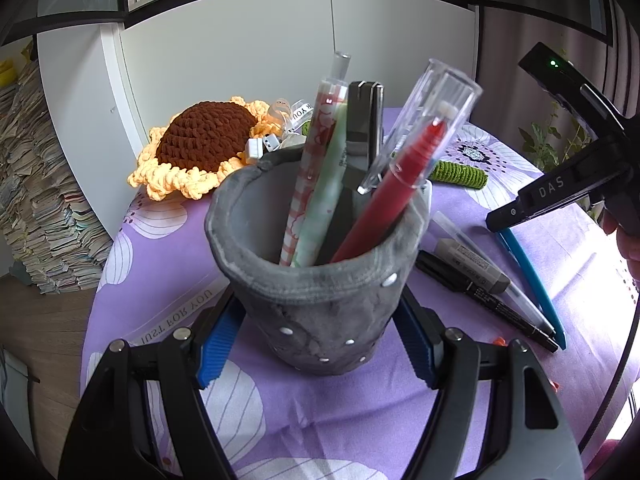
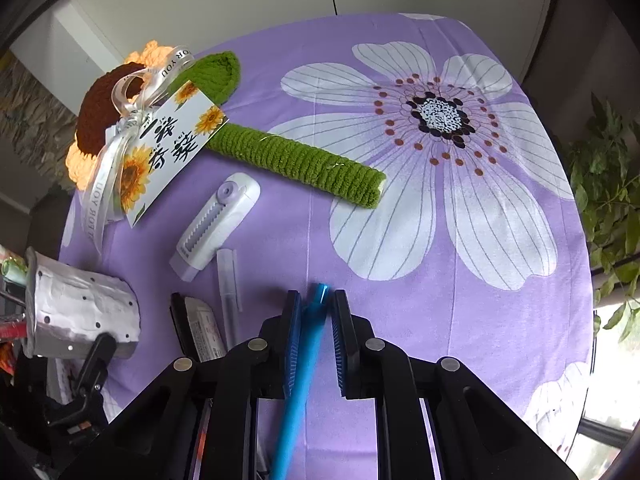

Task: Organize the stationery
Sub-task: 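Grasp the blue pen on the table with the right gripper, then lift the blue pen with the right gripper and drop it into the cup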

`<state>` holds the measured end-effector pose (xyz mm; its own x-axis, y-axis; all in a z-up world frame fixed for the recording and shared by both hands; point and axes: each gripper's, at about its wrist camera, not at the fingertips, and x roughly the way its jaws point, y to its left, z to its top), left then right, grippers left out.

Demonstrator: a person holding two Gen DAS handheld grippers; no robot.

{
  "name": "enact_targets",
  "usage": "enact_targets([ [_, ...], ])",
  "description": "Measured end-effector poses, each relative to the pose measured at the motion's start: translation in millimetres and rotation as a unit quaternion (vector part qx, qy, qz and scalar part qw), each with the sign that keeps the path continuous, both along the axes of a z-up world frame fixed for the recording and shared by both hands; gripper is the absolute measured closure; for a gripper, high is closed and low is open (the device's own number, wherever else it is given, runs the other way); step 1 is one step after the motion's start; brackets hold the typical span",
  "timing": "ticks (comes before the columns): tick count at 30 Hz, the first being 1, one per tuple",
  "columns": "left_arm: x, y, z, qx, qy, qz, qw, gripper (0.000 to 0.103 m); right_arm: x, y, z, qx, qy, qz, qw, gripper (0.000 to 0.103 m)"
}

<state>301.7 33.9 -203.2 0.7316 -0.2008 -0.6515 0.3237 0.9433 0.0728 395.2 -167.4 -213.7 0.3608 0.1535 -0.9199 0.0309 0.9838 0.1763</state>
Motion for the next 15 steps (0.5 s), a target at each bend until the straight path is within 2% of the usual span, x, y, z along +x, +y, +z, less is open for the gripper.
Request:
enact_targets([
  [2, -0.1, 0.1, -0.1, 0.000, 0.001, 0.000, 1.0000, 0.031, 1.7, 4.3, 0.6, -0.013, 0.002, 0.004, 1.000, 0.088],
  [6, 0.2, 1.0, 0.0, -0.001, 0.001, 0.000, 1.0000, 0.031, 1.9, 15.9, -0.1, -0.023, 0.003, 0.019, 1.000, 0.070],
  [9, -0.5, 1.1, 0.3, 0.000, 0.000, -0.001, 1.0000, 0.031, -0.2, 29.5, -1.4, -0.063, -0.002, 0.037, 0.997, 0.069],
  [11, -0.7, 1.2, 0.3, 0.000, -0.001, -0.001, 1.0000, 0.031, -3.7, 38.8, -2.4, -0.095, -0.010, 0.052, 0.994, 0.071],
  [13, -0.9, 1.1, 0.3, 0.000, -0.001, -0.001, 1.0000, 0.031, -6.9, 45.0, -2.4, -0.093, -0.013, 0.061, 0.994, 0.091],
  [15, -1.0, 1.3, 0.4, -0.001, -0.001, -0.001, 1.0000, 0.031, -9.3, 43.2, -1.9, -0.084, -0.014, 0.057, 0.995, 0.092],
])
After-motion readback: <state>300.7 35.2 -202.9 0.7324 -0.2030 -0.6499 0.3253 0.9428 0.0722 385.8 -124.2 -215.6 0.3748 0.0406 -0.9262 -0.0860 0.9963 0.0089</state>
